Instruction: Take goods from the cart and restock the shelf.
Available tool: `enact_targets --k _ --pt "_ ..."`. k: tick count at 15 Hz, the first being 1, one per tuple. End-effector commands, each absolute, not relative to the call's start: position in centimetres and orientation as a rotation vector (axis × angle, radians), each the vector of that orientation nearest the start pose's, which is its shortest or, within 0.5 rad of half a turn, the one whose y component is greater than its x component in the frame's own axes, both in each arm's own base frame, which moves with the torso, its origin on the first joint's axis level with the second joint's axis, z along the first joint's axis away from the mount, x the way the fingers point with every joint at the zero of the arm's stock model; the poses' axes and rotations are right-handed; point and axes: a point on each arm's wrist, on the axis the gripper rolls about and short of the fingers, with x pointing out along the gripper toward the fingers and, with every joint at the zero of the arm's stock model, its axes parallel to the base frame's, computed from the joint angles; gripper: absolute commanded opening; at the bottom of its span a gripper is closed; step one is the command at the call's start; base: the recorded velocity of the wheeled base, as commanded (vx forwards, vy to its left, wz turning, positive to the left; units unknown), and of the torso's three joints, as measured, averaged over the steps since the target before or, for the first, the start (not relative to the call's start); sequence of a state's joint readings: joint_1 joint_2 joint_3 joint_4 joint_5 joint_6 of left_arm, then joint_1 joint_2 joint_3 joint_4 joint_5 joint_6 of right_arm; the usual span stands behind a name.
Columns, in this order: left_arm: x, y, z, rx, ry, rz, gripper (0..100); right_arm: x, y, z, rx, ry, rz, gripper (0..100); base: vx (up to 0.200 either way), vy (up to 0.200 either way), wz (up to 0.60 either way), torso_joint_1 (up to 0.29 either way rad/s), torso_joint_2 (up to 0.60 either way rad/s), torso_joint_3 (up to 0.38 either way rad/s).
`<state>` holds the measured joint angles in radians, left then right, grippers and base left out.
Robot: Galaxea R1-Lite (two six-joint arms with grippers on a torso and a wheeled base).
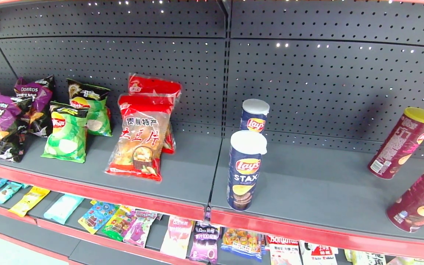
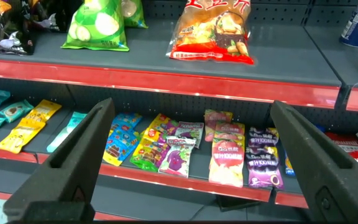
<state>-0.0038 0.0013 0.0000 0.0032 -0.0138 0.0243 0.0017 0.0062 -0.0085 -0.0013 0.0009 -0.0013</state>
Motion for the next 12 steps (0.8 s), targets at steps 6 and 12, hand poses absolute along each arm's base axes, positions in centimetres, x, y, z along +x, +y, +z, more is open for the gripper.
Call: enact_targets --k 6,12 --pt "-2.27 -0.03 7.52 0.026 0.004 -0.018 100 -2.28 0.0 7.56 0.003 -0.002 0.006 100 0.0 0.0 -0.1 0.0 0.0 0.0" --pt "-2.27 -0.03 7.52 0.028 0.004 -0.022 100 -2.28 0.0 7.56 0.003 -0.002 0.008 100 0.0 0.0 -0.5 0.004 0.0 0.001"
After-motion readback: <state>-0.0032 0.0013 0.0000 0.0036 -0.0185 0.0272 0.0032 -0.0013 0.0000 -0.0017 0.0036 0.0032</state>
